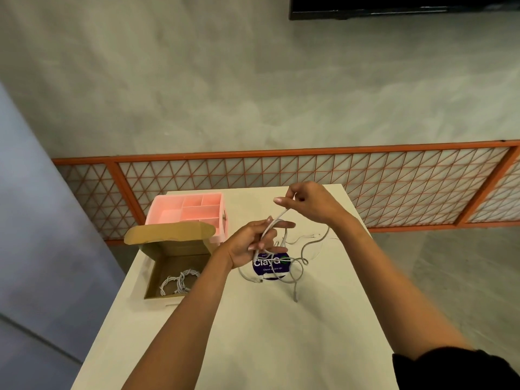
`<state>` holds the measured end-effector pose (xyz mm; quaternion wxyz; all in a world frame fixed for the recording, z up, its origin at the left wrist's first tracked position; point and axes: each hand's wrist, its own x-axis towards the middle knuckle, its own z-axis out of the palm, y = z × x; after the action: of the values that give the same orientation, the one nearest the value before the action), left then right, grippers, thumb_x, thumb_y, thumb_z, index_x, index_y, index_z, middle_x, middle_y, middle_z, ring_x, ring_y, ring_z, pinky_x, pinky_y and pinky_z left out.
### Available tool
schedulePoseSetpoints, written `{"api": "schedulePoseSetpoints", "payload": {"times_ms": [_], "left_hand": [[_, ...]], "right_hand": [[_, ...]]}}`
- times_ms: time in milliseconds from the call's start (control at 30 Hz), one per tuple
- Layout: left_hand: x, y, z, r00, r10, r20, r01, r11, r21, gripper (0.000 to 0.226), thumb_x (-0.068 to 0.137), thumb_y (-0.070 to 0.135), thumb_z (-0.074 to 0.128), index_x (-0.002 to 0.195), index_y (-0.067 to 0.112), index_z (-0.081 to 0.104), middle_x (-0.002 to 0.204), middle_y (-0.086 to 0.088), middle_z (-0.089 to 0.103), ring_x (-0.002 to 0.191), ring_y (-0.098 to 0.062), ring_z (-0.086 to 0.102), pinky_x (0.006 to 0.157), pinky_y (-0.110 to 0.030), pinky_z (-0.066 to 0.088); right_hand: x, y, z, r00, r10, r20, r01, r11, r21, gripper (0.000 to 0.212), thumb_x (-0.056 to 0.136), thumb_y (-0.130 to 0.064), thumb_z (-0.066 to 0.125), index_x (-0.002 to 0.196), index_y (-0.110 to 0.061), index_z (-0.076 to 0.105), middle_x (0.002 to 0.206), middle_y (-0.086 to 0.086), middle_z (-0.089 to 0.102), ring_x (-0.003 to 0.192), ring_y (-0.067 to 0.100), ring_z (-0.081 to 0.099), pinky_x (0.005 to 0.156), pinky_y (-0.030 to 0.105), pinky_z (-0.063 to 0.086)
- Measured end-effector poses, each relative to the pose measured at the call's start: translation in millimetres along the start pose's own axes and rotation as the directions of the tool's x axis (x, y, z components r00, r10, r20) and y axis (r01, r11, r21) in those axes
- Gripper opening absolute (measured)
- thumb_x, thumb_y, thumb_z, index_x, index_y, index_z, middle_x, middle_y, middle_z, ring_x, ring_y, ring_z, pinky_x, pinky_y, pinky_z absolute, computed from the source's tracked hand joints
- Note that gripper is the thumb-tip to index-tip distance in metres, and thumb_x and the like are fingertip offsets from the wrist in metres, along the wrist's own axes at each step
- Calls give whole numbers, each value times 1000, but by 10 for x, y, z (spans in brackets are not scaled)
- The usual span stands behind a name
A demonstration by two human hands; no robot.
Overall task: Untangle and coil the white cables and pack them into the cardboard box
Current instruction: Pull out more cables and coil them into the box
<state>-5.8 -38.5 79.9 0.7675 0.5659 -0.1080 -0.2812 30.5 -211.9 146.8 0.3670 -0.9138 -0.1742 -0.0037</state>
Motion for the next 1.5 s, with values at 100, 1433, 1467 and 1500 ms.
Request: {"api": "schedulePoseSetpoints", "payload": {"times_ms": [100,1433,1467,1500], "left_hand": [[-10,35,-46,998,35,45,-29,990,-138,44,98,28,34,111,1,66,41,8,31,32,-2,23,84,-40,57],[-50,168,-99,998,54,37,-42,961,-273,32,96,35,38,75,13,48,48,11,33,39,-1,30,51,-17,38],[-50,175,-91,998,57,34,-45,962,-269,32,96,34,37,75,12,47,48,11,33,39,-1,30,50,-16,36],[-51,182,-82,998,60,29,-50,962,-270,32,97,34,37,76,12,47,47,11,33,38,-1,29,49,-15,33]], "right_hand": [[2,48,9,999,-28,-44,32,997,76,35,84,-46,64,76,-13,65,48,-8,41,41,4,35,43,13,27],[-138,135,58,913,-141,383,8,945,328,20,91,-2,58,109,0,67,64,-13,66,57,2,48,56,19,37],[-133,134,51,912,-147,384,13,944,331,20,91,-3,59,109,-1,67,69,-12,68,58,3,48,56,20,36],[-126,137,45,910,-153,385,18,942,334,20,90,-4,61,110,-2,66,72,-11,69,59,4,48,56,20,36]]}}
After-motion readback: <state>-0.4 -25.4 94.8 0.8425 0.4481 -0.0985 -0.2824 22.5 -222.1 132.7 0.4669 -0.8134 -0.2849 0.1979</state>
